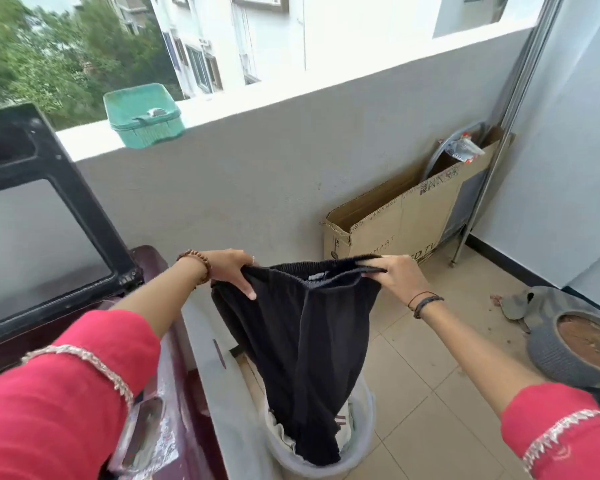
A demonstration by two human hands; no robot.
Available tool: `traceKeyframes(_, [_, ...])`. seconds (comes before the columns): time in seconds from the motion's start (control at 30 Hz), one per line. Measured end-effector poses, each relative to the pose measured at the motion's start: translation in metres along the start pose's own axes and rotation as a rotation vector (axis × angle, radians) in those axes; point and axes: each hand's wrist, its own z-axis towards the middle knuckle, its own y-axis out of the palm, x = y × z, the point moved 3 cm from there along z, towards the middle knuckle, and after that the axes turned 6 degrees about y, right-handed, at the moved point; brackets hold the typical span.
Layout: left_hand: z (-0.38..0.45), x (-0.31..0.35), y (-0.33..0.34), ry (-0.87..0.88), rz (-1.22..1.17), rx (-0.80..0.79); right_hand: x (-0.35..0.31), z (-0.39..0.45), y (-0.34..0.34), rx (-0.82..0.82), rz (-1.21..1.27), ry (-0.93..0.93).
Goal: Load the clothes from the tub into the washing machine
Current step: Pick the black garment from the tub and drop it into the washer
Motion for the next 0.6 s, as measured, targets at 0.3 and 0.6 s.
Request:
traceKeyframes(0.3, [-0.059,-0.001,-0.041,-0.109,-0.243,0.287,-0.068,0.018,-0.047,0.009,-0.21,0.091])
traceKeyframes(0.6, [-0.084,0.01,-0.04,-0.274,-0.068,0.631,-0.104,0.023,-0.045,0.124,0.209,0.358])
